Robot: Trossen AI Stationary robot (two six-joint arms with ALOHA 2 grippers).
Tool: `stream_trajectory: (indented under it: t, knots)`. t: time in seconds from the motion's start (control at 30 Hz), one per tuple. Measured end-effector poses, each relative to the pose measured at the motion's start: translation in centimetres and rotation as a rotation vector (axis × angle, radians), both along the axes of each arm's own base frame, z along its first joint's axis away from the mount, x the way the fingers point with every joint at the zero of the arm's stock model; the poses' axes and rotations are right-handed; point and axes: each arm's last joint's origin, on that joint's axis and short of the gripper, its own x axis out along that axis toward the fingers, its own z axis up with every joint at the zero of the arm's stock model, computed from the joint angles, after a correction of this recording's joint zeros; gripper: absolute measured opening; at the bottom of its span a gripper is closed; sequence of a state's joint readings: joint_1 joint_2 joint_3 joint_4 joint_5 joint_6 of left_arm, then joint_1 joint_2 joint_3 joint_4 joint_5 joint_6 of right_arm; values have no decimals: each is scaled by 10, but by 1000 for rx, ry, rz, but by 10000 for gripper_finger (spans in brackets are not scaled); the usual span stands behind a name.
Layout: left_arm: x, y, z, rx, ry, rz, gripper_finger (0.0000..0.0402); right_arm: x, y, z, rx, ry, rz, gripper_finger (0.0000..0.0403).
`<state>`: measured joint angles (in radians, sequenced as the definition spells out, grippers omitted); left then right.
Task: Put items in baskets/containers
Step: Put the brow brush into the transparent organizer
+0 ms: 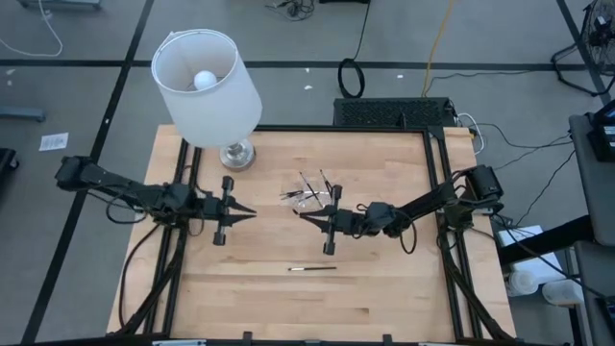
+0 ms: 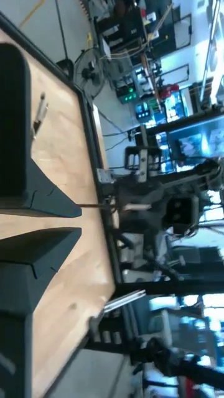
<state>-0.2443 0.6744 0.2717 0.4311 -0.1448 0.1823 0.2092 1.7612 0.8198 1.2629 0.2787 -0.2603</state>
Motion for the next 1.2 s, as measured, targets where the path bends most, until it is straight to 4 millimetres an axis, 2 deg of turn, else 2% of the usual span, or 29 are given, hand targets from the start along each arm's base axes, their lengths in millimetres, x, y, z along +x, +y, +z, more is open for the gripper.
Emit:
stream_trajectory:
  t: [0.2, 0.27, 0.37, 0.57, 0.73, 0.87, 0.97, 1.2]
  knots:
    - [18, -4, -6, -25, -19, 3, 48, 15, 4, 5, -36, 104, 23, 0]
    - [23, -6, -9, -13, -21, 3, 60, 18, 5, 6, -41, 129, 24, 0]
    - [30, -7, -13, 3, -14, 3, 100, 20, 6, 5, -45, 152, 24, 0]
    - [48, -12, -11, -1, 23, 3, 205, 20, 6, 4, -27, 163, 26, 0]
    - [65, -15, -12, 16, 58, 19, 251, 20, 6, 4, 0, 169, 30, 0]
    - [75, -16, -9, 34, 34, 30, 255, 20, 6, 3, 2, 173, 30, 0]
    - [78, -16, -8, 37, 24, 31, 243, 20, 6, 1, 4, 192, 30, 0]
    - [78, -16, -5, 37, -2, 32, 173, 20, 6, 1, 12, 197, 30, 0]
